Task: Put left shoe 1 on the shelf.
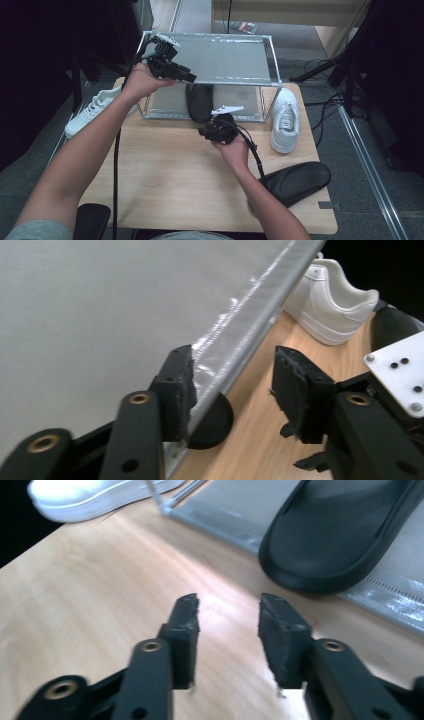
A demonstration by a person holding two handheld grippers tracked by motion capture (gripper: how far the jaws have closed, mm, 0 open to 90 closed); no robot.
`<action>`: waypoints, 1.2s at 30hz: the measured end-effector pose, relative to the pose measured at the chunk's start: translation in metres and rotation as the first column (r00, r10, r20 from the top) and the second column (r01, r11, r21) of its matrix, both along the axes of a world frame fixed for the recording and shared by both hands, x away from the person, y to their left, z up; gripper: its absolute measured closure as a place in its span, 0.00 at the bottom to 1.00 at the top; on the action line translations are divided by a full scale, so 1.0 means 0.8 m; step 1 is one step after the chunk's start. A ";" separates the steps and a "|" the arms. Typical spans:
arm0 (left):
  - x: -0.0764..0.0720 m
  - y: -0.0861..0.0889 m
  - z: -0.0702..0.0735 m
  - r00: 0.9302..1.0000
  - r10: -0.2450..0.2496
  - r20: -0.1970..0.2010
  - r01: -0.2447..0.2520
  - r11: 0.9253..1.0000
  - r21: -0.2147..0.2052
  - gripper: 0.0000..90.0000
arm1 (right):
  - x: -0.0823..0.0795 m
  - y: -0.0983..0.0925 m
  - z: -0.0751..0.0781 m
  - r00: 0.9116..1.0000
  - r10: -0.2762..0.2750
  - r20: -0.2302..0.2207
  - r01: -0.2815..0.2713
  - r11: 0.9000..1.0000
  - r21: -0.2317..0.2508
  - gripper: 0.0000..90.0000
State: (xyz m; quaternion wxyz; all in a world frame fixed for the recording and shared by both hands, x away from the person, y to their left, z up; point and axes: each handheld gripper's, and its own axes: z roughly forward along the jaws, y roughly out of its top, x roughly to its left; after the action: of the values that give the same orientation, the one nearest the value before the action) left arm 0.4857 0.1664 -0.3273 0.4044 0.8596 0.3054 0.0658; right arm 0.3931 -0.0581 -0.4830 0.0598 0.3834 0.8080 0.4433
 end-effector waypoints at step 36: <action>-0.146 0.009 -0.058 0.998 -0.067 -0.015 0.067 0.997 -0.040 0.40 | -0.114 -0.114 0.037 0.979 0.175 0.101 -0.182 0.981 0.062 0.53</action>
State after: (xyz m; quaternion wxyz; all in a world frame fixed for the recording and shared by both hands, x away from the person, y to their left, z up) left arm 0.3693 0.1735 -0.3736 0.4208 0.8616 0.2811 0.0390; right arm 0.3022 -0.1495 -0.4534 0.0445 0.2896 0.8193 0.4928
